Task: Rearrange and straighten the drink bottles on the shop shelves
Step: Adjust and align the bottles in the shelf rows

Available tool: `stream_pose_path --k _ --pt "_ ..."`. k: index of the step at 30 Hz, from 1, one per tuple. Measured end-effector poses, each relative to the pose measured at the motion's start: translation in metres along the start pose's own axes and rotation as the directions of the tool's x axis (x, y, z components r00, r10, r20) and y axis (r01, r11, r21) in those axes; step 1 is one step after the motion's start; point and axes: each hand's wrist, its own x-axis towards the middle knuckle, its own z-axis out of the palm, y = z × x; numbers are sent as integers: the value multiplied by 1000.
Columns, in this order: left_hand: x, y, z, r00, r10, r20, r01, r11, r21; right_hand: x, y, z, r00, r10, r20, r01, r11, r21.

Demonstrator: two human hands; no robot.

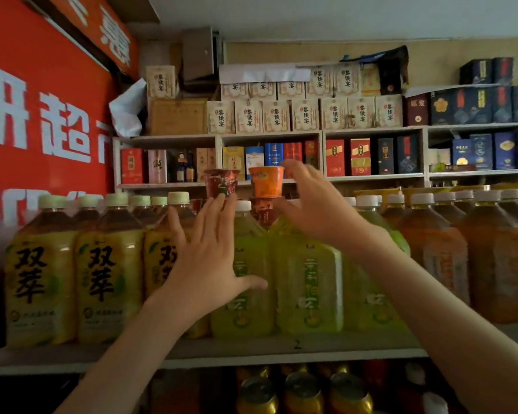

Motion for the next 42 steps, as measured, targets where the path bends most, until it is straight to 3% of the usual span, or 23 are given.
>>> stream_pose_path --k 1,3,5,9,13,16,18,21,23,31,34,38,42 --pt "3 4 -1 1000 5 -28 -6 999 -37 0 9 -9 998 63 6 -63 998 -12" --pt "8 14 -1 998 29 -47 -32 997 -65 -1 24 -17 968 200 150 -200 980 -19" --pt "11 25 0 997 71 -26 -71 997 -27 -4 32 -14 936 234 262 -232 972 -41" --pt "16 42 6 989 149 21 -149 989 -14 -5 35 -7 971 188 149 -185 982 -30" --pt "17 56 9 980 161 118 -160 987 -18 -10 39 -15 975 176 136 -172 984 -38" --pt "18 65 10 980 139 141 -133 990 -54 -19 51 -35 991 124 -51 -124 992 -11" --pt "20 70 9 977 138 162 -134 990 -38 -26 65 -46 972 202 -121 -201 979 27" --pt "25 75 9 964 148 219 -157 987 20 -38 89 -49 913 401 78 -405 913 43" --pt "28 77 9 956 152 251 -159 987 12 -44 97 -44 880 445 167 -463 882 88" --pt "28 79 5 946 159 283 -165 986 -2 -43 90 -35 878 470 90 -478 872 105" --pt "26 81 5 959 124 254 -126 992 -8 -44 87 -36 884 459 84 -467 876 121" --pt "18 90 4 983 78 164 -82 996 19 -46 87 -46 878 445 176 -467 876 120" --pt "10 107 9 999 34 40 -32 998 -57 -46 96 -54 877 435 205 -459 884 88"
